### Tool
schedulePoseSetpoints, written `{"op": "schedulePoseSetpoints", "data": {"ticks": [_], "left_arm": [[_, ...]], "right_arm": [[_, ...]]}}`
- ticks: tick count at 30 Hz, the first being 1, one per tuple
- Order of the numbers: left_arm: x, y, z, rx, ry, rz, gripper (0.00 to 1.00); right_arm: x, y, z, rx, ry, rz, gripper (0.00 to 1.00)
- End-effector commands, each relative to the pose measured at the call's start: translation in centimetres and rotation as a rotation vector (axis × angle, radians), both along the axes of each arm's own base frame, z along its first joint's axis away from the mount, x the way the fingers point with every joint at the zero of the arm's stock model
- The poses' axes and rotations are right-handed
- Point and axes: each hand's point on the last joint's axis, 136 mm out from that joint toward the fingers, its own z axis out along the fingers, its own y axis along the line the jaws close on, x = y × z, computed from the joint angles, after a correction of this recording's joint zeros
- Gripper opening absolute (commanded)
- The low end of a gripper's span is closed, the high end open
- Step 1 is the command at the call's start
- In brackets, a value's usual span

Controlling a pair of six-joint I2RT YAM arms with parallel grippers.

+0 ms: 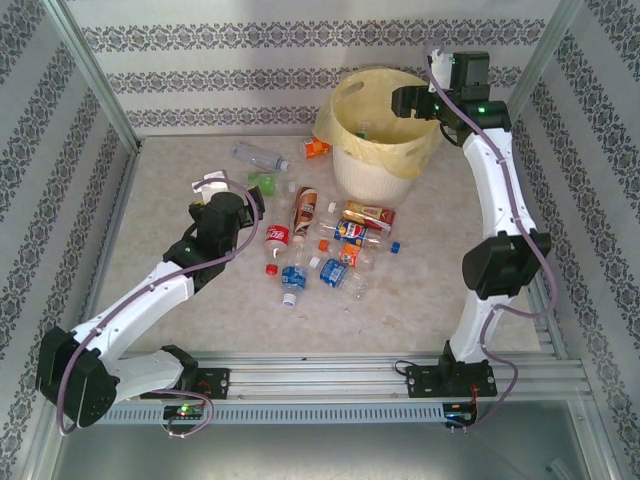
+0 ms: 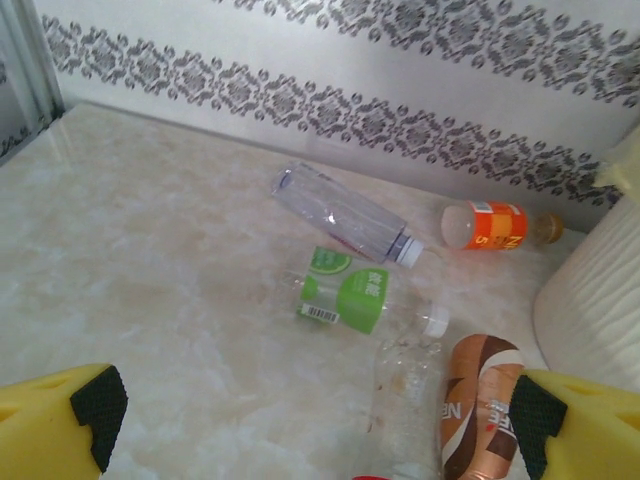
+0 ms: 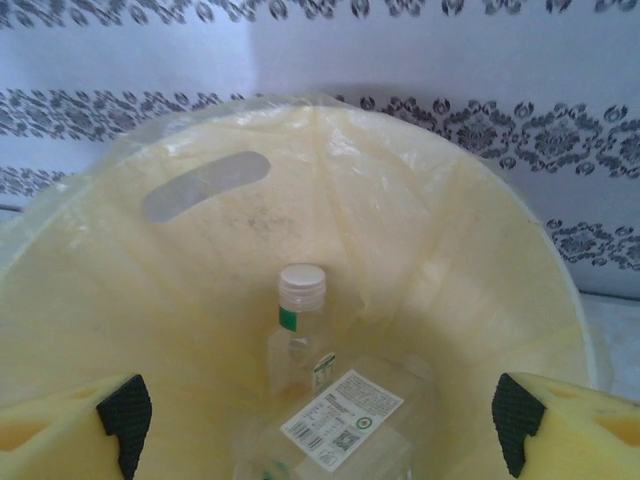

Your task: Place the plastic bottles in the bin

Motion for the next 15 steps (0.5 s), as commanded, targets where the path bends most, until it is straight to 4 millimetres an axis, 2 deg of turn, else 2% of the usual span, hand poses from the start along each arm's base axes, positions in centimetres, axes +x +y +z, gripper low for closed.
{"op": "schedulePoseSetpoints", "data": {"ticks": [1, 3, 6, 8, 11, 15], "left_arm": [[0.1, 0.6, -0.4, -0.072, 0.027, 0.039, 0.99], [0.3, 0.8, -0.8, -0.090, 0.036, 0.047, 0.99], [0.4, 1.0, -1.5, -0.118, 0.056, 0.061, 0.99], [0.5, 1.4, -2.0, -0.142, 0.073, 0.084, 0.99], [0.5, 1.8, -2.5, -0.176, 0.094, 0.123, 0.99], [0.7, 1.1, -3.0, -0.253, 0.070, 0.108, 1.00]], "right_arm": [[-2.6, 0.4, 4.5, 0.028, -0.115, -0.032, 0.93], [-4.0, 1.2, 5.1, 0.046, -0.135, -0.024, 0.98], [-6.6, 2.5, 4.9, 0.062, -0.142, 0.004, 0.98], [-8.2, 3.5, 3.9, 0.059, -0.133, 0.031, 0.98], [-10.8, 5.1, 1.3, 0.026, -0.096, 0.068, 0.98], [-13.8, 6.7, -1.9, -0.010, -0.043, 0.083, 0.98]]}}
